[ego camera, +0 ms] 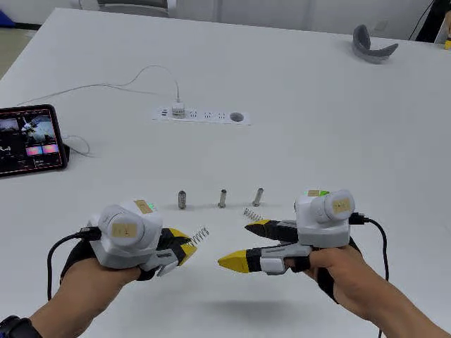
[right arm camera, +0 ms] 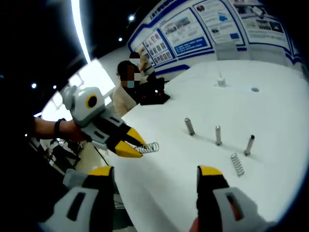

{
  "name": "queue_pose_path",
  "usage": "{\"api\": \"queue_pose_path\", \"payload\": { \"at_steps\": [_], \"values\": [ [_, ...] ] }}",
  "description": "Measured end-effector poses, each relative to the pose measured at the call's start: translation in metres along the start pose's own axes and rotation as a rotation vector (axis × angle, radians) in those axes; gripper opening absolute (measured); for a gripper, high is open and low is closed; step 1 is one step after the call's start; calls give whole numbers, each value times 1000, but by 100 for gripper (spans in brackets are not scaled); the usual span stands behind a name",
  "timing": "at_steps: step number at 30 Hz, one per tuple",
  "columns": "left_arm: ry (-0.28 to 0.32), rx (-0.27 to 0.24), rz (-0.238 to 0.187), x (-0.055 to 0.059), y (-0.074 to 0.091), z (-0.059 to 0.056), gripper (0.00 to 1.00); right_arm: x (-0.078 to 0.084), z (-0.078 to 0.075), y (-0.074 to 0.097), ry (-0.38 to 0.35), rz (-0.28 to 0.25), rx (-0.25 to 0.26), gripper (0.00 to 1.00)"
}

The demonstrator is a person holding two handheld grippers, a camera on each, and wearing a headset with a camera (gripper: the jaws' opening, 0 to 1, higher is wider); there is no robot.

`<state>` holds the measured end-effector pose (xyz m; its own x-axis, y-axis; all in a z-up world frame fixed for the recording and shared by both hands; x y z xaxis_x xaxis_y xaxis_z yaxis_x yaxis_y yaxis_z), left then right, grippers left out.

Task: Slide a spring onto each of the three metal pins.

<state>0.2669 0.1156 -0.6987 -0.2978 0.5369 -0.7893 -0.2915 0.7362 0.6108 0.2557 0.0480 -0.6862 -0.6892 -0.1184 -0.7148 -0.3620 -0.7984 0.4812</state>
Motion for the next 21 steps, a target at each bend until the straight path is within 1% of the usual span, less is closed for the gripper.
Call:
{"api": "queue_pose_path", "payload": {
  "at_steps": [5, 10, 14, 17, 21],
  "values": [
    [-13, 11, -6, -5, -2, -4, 10, -3, 3, -2, -7, -9, -15, 68],
    [-25, 24, -13, -11, -3, -9, 10, -7, 5, -4, -34, -24, -39, 64],
    [-41, 37, -15, -14, -5, -15, 10, -11, 9, -6, -64, -46, -66, 58],
    [-49, 44, -18, -17, -5, -18, 10, -15, 10, -7, -71, -54, -78, 53],
    [-55, 52, -23, -20, -5, -21, 10, -17, 12, -8, -91, -63, -97, 46]
  ]
}}
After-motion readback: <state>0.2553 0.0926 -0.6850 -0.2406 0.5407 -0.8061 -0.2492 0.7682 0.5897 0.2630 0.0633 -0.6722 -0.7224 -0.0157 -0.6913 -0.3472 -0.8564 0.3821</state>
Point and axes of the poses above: the centre of the closed fingertips' face, and the gripper's own axes: y roughly backward along the fingers, z roughly to its left, x roughly out of its underside, the point moved 1 cm from there along y, roughly backward along the fingers, and after that the axes turned 4 degrees about -y, right-handed, at the moved point
